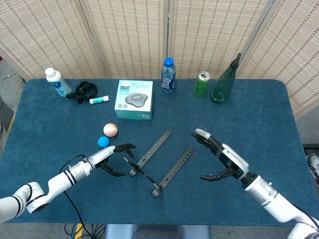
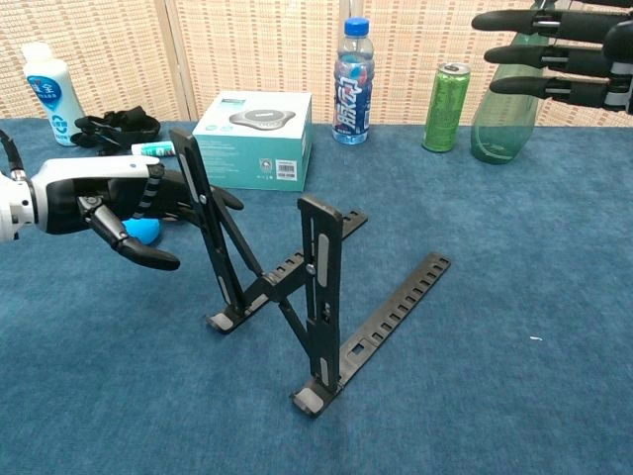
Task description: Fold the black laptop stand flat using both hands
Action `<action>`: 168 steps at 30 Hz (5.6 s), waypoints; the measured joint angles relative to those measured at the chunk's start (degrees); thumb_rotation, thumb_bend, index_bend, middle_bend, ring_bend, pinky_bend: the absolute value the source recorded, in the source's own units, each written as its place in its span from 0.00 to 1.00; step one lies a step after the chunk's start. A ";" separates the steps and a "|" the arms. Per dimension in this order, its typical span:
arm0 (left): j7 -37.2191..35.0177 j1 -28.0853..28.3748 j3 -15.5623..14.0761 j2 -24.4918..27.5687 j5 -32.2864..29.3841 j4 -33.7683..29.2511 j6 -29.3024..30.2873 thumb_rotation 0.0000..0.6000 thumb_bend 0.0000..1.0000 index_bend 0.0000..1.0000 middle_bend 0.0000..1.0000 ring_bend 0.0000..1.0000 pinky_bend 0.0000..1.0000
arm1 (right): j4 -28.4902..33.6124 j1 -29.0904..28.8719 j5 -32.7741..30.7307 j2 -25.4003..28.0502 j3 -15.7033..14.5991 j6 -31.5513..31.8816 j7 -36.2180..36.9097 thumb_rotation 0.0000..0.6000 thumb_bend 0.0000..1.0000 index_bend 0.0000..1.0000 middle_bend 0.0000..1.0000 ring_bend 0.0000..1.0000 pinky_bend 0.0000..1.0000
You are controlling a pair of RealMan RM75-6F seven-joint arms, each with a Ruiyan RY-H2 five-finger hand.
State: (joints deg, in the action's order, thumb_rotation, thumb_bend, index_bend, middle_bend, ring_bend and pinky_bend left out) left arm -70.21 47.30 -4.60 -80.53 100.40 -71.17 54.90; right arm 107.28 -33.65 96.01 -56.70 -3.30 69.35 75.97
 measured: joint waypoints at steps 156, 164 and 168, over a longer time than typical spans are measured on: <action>49.30 -1.77 3.52 1.05 -3.23 5.33 3.16 1.00 0.15 0.20 0.17 0.15 0.15 | -18.93 -5.62 -8.25 -16.31 5.91 -17.34 -84.73 1.00 0.00 0.00 0.00 0.00 0.00; 49.22 -3.94 3.14 4.37 -4.78 2.56 5.45 1.00 0.15 0.20 0.17 0.15 0.15 | -29.62 -7.87 -6.73 -24.25 5.23 -19.25 -84.68 1.00 0.00 0.00 0.00 0.00 0.00; 49.82 -4.91 2.66 5.97 -4.93 0.72 6.51 1.00 0.15 0.20 0.17 0.15 0.15 | -34.69 -8.76 -6.03 -27.91 4.98 -19.50 -84.06 1.00 0.00 0.00 0.00 0.00 0.00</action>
State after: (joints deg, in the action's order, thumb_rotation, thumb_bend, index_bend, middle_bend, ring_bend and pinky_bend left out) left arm -20.38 42.39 -1.94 -74.56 95.47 -70.45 61.41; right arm 72.59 -42.41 89.98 -84.61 1.69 49.85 -8.09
